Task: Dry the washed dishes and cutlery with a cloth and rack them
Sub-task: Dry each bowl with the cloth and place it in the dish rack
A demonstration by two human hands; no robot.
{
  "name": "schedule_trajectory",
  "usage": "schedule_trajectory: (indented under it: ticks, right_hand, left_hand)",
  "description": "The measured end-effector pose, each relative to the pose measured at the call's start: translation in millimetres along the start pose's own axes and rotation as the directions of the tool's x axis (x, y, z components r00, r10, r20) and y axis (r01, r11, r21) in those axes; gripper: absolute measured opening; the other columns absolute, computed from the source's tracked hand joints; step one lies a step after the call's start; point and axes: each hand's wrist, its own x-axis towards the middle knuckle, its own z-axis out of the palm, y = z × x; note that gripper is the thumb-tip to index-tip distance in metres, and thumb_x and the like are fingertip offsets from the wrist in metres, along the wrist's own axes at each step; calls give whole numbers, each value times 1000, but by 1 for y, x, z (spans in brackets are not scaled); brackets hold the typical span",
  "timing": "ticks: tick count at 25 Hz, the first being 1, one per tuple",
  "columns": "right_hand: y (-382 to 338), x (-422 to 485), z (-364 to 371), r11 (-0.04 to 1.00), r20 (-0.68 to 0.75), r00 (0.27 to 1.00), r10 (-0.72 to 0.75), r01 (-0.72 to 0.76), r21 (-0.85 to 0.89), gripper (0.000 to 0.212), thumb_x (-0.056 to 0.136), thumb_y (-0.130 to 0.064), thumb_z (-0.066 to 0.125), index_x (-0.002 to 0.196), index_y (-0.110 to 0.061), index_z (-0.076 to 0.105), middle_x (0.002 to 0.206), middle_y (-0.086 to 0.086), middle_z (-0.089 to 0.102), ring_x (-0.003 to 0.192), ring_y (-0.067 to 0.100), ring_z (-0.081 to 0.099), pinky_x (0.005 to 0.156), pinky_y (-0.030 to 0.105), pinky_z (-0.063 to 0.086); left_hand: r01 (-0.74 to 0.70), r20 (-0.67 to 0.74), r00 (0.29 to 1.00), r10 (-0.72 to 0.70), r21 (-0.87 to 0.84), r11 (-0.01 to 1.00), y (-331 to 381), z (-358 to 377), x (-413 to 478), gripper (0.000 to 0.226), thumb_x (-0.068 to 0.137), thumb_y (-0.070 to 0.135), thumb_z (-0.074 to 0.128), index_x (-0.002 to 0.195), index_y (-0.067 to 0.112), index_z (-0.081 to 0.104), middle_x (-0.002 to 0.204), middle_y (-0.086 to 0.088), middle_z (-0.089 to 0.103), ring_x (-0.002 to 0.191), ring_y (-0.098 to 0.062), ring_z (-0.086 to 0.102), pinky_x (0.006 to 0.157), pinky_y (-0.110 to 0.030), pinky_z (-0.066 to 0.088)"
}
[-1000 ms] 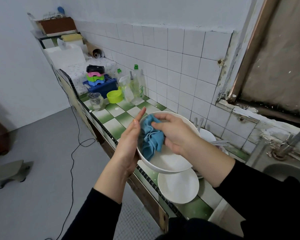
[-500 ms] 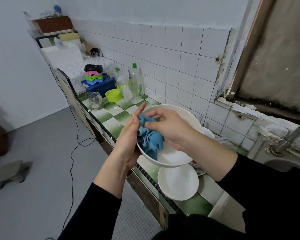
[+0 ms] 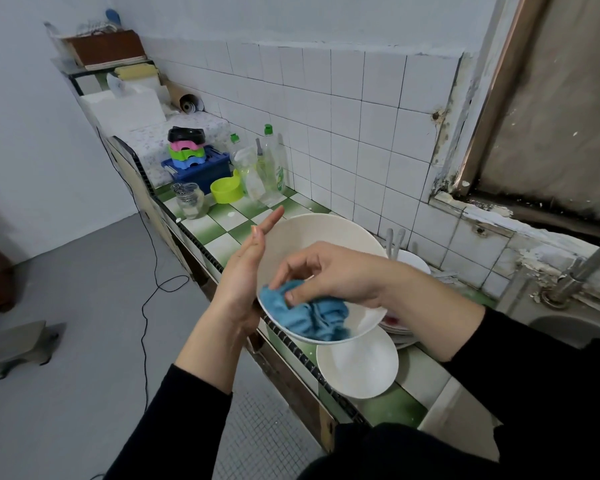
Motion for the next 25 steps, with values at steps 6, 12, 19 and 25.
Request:
schedule_trajectory:
  ticks: [6,12,19,25]
  right_hand:
    - [-22,-17,-36,420,232,958,166,143,-896,29,81,-5,62,90,-29,74,88,-8,70,76,9,57,75,28,50]
    - [-19,3,-41,278,215,943,-256,285,-918,26,94,-18,60,116,-26,70,117,4,61,101,22,58,84,26,40]
    - [-26,-5,-30,421,261,956,137,182,-889,26,87,-16,65,109,-27,73,86,-11,69,73,3,55,66,13,41]
    - [-18,-4,-19,797,258,966,7,151,-585,25,88,-8,68,107,-23,71,99,2,72,83,7,63,80,24,50]
  left_hand:
    - [40,23,999,-41,12,999,1,-9,8,36,103,41,27,118,34,59,103,8,73,91,-15,69,80,-32,55]
    - [190,136,975,-177,-91,978,12,-17,6,37,102,39,29,121,28,59,112,-4,72,95,-25,70,77,-39,59]
    - [104,-34,994,-108,-90,990,1,-16,15,35,103,37,33,116,25,62,111,-4,70,95,-24,66,83,-37,53]
    - [4,-49,999,-5,-16,1000,9,-10,5,35,103,36,31,117,28,62,115,-2,69,99,-22,66,85,-35,54]
